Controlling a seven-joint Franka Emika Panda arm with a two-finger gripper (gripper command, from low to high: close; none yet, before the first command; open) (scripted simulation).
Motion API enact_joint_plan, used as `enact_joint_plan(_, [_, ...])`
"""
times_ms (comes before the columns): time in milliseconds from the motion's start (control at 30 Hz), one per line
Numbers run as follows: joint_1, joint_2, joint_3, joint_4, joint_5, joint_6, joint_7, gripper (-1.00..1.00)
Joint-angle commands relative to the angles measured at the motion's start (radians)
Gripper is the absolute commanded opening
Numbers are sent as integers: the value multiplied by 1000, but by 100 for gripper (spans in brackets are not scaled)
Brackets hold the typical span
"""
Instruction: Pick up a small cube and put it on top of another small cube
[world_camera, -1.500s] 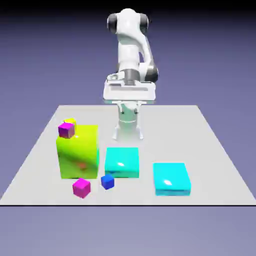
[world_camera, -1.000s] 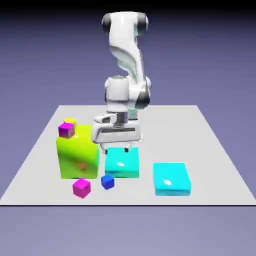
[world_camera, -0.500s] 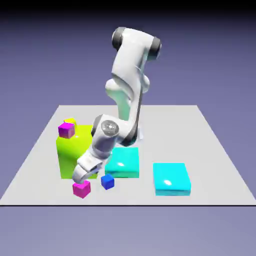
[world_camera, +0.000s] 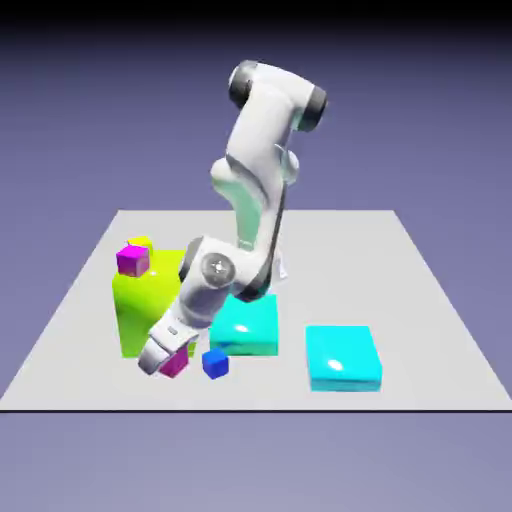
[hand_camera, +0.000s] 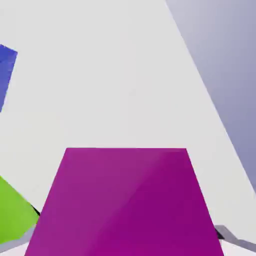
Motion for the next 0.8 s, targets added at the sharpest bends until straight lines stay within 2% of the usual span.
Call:
enact_joint_plan(0, [-16,-35,5,5,-12,-43,21,-100])
enact_joint_plan(533, [-259,-579,80,89,-180,-723,339,-100])
enact_joint_plan(733, [-284,-570,46,-68,-210,-554,361,-100])
enact_joint_plan(767, [-284,-570,46,-68,-210,-554,361,100])
